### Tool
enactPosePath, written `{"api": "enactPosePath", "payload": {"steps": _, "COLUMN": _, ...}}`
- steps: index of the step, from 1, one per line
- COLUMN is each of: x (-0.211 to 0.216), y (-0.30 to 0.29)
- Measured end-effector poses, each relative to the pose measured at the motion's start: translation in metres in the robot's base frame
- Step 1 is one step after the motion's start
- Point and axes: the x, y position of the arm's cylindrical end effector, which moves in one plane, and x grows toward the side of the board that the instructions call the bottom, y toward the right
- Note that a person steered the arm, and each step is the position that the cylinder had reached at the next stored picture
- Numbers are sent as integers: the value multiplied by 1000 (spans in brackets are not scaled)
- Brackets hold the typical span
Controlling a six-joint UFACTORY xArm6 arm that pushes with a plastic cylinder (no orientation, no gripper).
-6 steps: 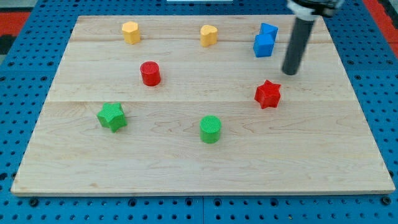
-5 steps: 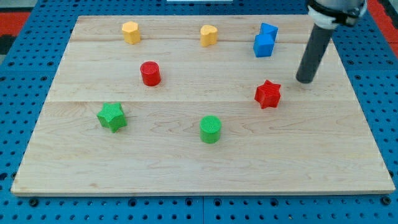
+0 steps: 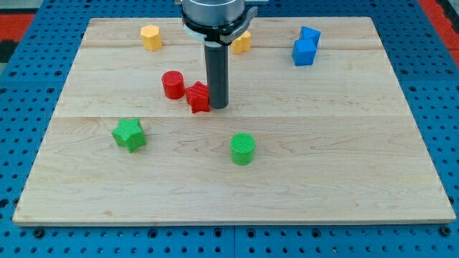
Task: Move the red star into the red circle
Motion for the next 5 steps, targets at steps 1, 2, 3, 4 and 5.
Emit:
{"api": "enactPosePath", "payload": {"steps": 1, "x": -1, "y": -14}}
{"api": "enactPosePath", "payload": {"steps": 2, "x": -22, "y": -53}}
{"api": "enactPosePath", "payload": {"steps": 3, "x": -47, "y": -23}}
{"api": "enactPosePath", "payload": {"steps": 4, "x": -93, "y": 28}}
{"api": "enactPosePath", "payload": {"steps": 5, "x": -121, "y": 84}}
